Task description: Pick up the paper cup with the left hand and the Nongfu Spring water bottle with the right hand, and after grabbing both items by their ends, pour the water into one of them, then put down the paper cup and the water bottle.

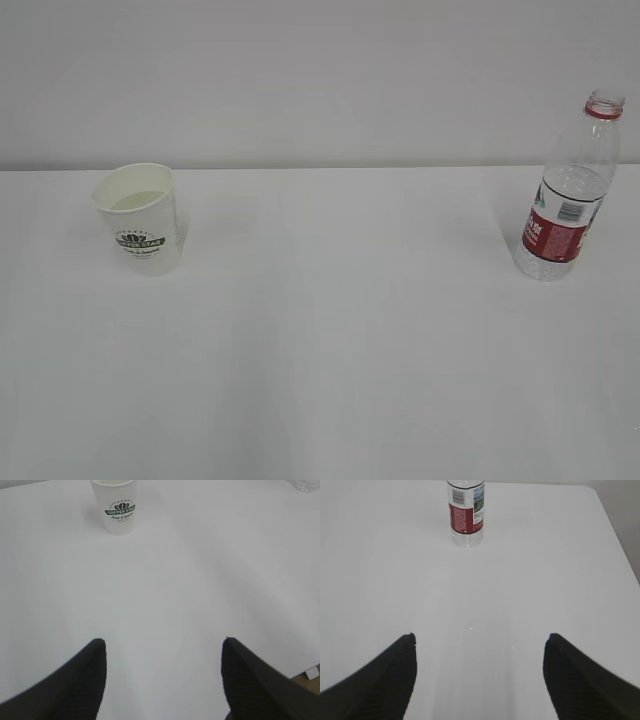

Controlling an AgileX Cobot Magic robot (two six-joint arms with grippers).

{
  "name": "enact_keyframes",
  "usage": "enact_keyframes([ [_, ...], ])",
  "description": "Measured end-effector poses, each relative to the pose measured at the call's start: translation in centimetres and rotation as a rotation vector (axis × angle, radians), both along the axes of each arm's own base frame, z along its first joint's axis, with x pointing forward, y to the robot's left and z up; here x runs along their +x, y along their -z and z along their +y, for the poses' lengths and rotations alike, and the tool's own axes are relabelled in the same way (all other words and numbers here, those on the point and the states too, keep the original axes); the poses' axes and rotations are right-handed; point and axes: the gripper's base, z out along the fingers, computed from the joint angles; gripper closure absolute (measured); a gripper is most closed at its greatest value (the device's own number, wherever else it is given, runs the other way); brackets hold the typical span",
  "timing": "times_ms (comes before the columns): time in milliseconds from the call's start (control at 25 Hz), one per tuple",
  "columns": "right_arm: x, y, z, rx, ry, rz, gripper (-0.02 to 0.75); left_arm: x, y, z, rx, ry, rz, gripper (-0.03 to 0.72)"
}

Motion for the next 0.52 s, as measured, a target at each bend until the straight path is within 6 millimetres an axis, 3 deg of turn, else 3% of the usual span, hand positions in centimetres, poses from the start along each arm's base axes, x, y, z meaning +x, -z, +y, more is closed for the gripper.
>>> enact_keyframes([
  [520,0.11,0.07,0.01,0.003,0.002,-0.005,0.148,0.04,-0.02,0.06,0.005,-0.004,-0.005,0.165],
])
